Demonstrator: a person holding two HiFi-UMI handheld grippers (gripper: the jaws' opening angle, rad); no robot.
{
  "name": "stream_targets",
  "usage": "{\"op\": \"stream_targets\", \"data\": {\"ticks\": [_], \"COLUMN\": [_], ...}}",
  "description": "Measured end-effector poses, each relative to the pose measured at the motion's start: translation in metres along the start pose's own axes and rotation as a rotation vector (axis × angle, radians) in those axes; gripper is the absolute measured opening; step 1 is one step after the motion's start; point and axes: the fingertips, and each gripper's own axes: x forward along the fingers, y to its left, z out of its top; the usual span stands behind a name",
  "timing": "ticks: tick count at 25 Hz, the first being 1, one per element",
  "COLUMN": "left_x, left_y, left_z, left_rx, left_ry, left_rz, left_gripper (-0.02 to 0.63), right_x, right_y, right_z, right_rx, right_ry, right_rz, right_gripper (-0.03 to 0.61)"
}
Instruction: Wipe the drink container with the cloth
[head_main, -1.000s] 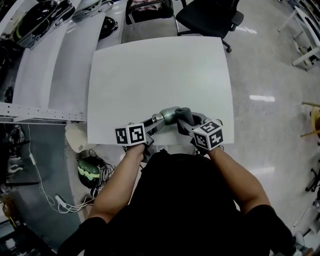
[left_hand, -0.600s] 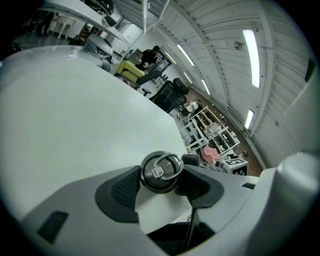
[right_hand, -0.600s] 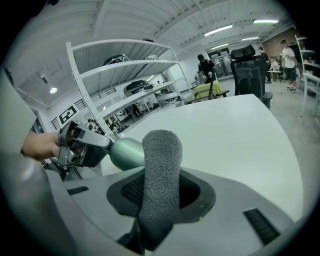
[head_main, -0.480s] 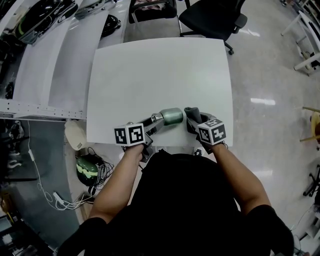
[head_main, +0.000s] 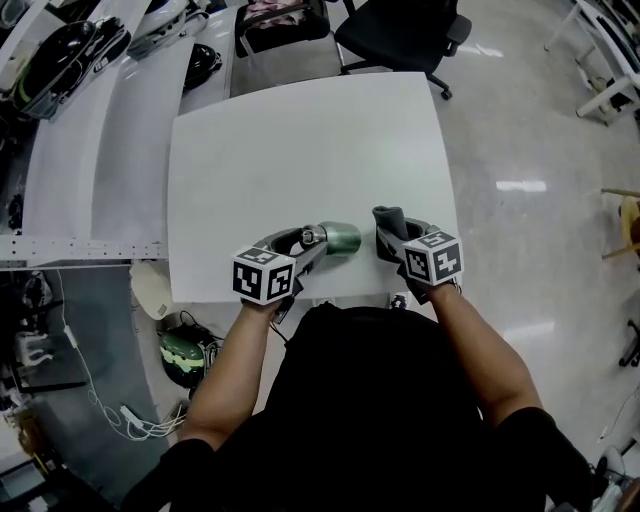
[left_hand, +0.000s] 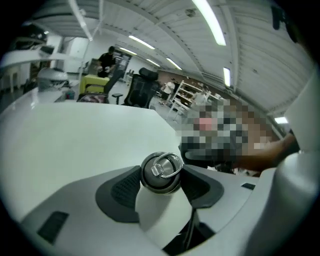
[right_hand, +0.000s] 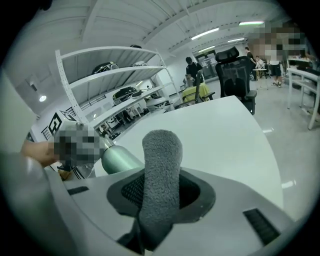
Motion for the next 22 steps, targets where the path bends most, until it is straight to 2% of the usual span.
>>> {"op": "stream_targets", "data": {"ticks": [5, 9, 16, 19, 22], "left_x": [0.007, 0.012, 0.016, 0.015, 0.015], "left_y": [-0.028, -0.047, -0.079, -0.085, -0.088], "left_z": [0.009, 0.005, -0.006, -0.01, -0.013], "left_rx": [0.397, 0.633, 0.939, 1.006, 1.038], "left_ry": [0.095, 0.131, 0.133, 0.122, 0.121], "left_rz": [-0.035, -0.059, -0.063, -0.054, -0.049], "left_gripper": [0.258, 0.258, 0.258, 0.258, 0.258], "right_x": [-0.015, -0.025, -0.024, -0.012, 0.002], "right_y": [0.0, 0.009, 0.028, 0.041, 0.059], "right_z": [0.009, 0.022, 0.063, 0.082, 0.093], "right_rx": [0.065, 0.153, 0.33, 0.358, 0.311], "right_ry": [-0.049, -0.115, -0.235, -0.246, -0.213], "right_rz": [0.027, 0.088, 0.239, 0.301, 0.353], "right_gripper": [0.107, 0.106, 0.107, 0.107, 0.106]}}
